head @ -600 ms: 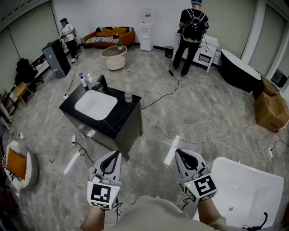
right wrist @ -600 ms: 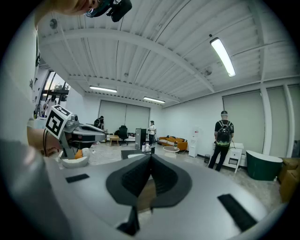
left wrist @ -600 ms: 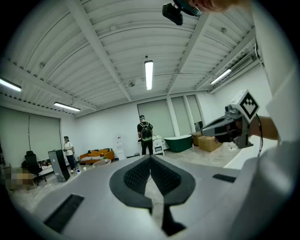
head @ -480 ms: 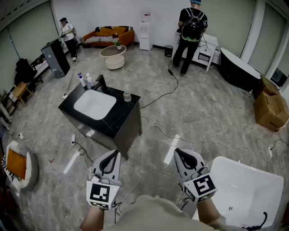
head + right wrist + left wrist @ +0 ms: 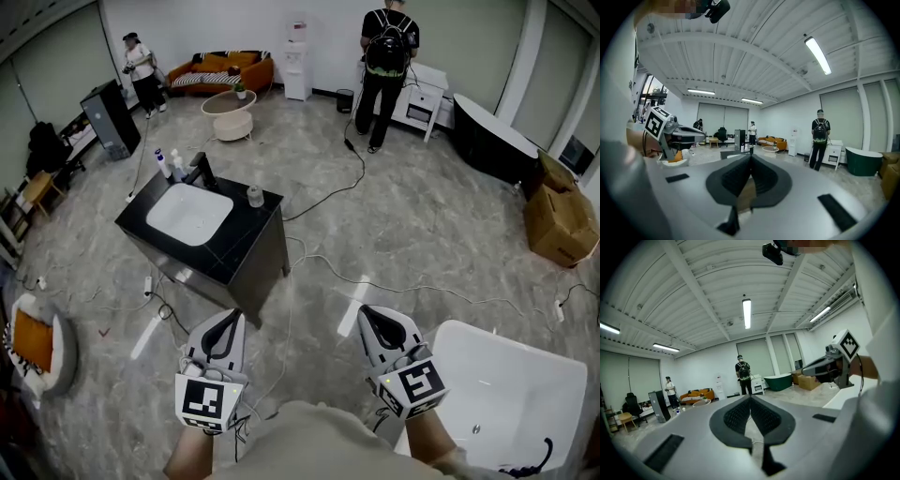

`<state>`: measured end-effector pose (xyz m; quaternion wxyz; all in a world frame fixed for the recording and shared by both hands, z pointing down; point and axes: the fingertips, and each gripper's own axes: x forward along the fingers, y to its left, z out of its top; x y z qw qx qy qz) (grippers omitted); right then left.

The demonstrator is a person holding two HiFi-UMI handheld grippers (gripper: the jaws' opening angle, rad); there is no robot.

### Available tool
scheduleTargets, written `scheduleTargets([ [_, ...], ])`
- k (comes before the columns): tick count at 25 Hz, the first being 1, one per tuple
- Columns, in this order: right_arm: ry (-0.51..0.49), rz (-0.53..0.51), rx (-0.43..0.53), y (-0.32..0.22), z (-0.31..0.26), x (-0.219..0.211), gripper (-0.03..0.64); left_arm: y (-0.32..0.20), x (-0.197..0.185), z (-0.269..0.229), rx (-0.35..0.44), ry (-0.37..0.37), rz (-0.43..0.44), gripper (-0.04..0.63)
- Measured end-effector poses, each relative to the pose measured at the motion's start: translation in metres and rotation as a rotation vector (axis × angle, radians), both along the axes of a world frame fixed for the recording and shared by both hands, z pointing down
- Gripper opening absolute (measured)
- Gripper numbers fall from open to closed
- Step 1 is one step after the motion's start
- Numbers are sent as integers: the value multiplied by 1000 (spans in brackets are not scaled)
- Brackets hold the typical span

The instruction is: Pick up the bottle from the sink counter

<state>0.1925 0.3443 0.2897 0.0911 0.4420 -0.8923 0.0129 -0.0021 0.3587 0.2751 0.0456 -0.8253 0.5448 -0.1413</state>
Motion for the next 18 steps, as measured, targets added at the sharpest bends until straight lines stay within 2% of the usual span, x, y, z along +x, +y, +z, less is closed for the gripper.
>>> scheduleTargets([
  [13, 17, -19, -30, 10, 22, 38, -5, 7, 34, 18, -20, 3, -42, 6],
  [18, 10, -37, -54, 12, 32, 45, -4, 7, 42, 18, -1, -32, -48, 6],
])
